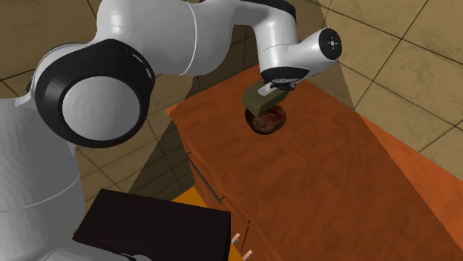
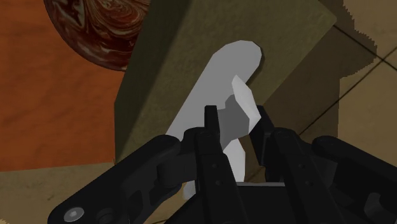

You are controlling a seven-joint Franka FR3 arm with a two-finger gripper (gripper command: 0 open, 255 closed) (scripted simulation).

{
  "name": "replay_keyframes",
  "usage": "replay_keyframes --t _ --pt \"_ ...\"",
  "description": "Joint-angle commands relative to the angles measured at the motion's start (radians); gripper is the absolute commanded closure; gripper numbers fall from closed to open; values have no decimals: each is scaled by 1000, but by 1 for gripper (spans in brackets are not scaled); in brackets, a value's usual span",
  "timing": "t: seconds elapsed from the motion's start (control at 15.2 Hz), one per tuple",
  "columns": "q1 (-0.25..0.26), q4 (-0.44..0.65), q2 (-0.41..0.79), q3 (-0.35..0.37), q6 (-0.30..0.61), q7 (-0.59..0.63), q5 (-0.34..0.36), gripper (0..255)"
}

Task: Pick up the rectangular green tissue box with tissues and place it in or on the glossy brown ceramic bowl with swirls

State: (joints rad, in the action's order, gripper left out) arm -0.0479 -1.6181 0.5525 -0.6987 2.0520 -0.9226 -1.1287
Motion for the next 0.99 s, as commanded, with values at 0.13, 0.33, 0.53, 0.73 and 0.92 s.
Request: replay_keyframes --t 0.13,0.33,0.53,0.73,0.92 --pt "-7 -17 23 14 22 -35 -28 255" --pt "-14 -24 42 26 37 -59 -50 255" --pt "-21 -30 63 38 51 -83 -72 255" --pt "-27 -33 80 47 61 -101 -89 255" --pt "-27 -33 80 47 61 -101 -89 255"
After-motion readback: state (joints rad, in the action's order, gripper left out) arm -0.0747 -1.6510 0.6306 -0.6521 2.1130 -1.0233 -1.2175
